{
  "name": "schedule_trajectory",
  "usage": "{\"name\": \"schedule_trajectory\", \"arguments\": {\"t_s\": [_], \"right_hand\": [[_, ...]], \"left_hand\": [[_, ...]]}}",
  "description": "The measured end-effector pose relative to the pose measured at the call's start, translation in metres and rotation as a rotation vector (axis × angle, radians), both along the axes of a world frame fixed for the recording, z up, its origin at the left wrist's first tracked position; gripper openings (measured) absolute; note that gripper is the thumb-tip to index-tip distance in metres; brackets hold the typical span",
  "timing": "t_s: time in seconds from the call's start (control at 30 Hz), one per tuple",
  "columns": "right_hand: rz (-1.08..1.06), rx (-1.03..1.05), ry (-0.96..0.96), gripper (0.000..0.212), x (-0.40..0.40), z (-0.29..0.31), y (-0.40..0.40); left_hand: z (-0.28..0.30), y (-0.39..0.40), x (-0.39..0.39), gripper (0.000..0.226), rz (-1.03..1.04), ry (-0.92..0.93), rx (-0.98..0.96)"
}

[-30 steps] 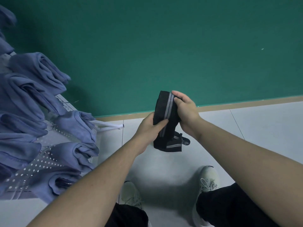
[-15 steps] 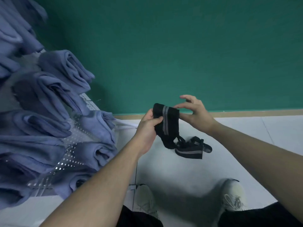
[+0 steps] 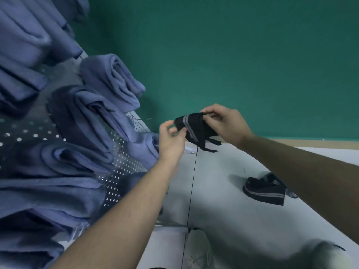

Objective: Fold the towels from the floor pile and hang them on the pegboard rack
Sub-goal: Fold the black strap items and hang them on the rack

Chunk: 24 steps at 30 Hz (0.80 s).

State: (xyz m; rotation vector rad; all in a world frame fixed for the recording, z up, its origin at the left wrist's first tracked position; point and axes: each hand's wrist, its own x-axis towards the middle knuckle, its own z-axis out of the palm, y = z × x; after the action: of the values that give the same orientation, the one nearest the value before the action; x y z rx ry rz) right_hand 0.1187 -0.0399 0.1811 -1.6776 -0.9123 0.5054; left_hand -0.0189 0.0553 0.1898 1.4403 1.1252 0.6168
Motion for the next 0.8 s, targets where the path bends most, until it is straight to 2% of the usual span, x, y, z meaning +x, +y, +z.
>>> {"name": "schedule_trajectory", "arguments": {"t_s": [0.1, 0.2, 0.37, 0.53, 0.67, 0.8], "right_hand": [[-0.026, -0.035, -0.113, 0.013, -0.002, 0.001, 0.031], [-0.026, -0.124, -0.3, 0.015, -0.005, 0.001, 0.06], [0.015, -0.007, -0.108, 0.014, -0.011, -0.003, 0.096], [0.09, 0.081, -0.149, 0.017, -0.012, 0.0, 0.115], [0.141, 0.021, -0.201, 0.019, -0.011, 0.001, 0.12], [0.153, -0.002, -0.193, 0.022, -0.005, -0.006, 0.111]], "left_hand": [[-0.004, 0.01, 0.007, 0.06, 0.099, -0.05, -0.003], [-0.009, 0.016, 0.014, 0.072, 0.206, -0.042, 0.058], [-0.015, 0.021, 0.022, 0.086, 0.289, -0.009, 0.007], [-0.019, 0.026, 0.023, 0.091, 0.394, -0.053, 0.101], [-0.018, 0.03, 0.023, 0.096, 0.488, -0.123, 0.123], [-0.021, 0.03, 0.018, 0.095, 0.455, -0.117, 0.123]]}}
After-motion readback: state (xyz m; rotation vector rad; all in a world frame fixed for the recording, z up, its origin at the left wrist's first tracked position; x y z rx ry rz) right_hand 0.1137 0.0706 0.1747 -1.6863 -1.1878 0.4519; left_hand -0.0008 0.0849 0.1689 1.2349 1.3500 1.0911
